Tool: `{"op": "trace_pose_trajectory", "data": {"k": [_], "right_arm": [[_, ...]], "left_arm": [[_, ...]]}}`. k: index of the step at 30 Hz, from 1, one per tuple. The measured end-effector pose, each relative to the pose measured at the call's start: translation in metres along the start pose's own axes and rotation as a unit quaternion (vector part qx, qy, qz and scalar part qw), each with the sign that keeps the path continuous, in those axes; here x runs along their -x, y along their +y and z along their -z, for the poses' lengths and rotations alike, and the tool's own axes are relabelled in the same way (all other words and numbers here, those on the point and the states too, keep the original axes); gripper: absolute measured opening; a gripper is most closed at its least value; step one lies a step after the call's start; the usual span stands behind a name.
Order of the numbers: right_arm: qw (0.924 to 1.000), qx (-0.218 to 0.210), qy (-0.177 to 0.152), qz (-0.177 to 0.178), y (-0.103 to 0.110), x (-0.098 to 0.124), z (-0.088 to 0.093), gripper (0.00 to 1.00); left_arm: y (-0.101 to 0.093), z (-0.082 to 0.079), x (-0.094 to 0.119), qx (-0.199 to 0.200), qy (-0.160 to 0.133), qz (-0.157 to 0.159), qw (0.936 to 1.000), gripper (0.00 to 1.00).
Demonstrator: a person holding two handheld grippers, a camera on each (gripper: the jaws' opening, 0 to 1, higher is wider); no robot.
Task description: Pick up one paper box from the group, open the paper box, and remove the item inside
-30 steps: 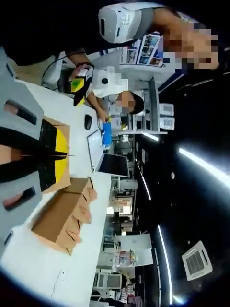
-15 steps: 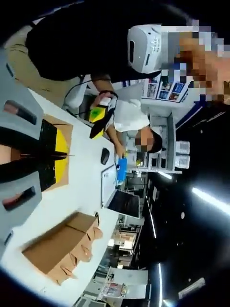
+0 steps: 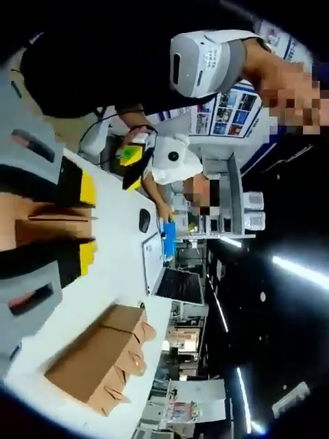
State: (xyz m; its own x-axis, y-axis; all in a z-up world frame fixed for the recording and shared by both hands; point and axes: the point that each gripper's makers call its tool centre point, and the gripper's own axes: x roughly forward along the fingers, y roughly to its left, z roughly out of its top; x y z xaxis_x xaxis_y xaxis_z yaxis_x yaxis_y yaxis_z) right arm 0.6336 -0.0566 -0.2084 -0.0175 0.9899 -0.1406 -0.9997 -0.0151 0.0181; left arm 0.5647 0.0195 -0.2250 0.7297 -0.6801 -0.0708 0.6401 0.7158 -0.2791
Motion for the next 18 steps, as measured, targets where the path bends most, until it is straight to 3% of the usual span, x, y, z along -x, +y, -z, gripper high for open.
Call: {"op": "trace_pose_trajectory", "data": {"k": [1, 3, 6, 10, 18], "right_arm": [[0.9998, 0.014, -0.01, 0.008, -0.003, 0.001, -0.005, 0.5], [0.9998, 0.014, -0.017, 0.003, 0.0, 0.003, -0.01, 0.51], [0.9999, 0.001, -0.01, 0.003, 0.003, 0.001, -0.01, 0.48], [0.9991, -0.023, 0.013, 0.032, 0.0, 0.002, -0.003, 0.38], [0.9948, -0.023, -0.038, 0.092, -0.004, 0.015, -0.019, 0.39]], "left_arm": [[-0.001, 0.0, 0.0, -0.001, 0.002, 0.002, 1.0, 0.25], [-0.001, 0.0, 0.0, -0.004, 0.001, 0.004, 1.0, 0.25], [0.0, 0.001, -0.002, 0.0, 0.002, 0.002, 1.0, 0.25], [0.0, 0.0, -0.003, 0.005, -0.003, 0.004, 1.0, 0.25], [0.008, -0.004, -0.002, -0.003, -0.004, -0.004, 1.0, 0.25]]}}
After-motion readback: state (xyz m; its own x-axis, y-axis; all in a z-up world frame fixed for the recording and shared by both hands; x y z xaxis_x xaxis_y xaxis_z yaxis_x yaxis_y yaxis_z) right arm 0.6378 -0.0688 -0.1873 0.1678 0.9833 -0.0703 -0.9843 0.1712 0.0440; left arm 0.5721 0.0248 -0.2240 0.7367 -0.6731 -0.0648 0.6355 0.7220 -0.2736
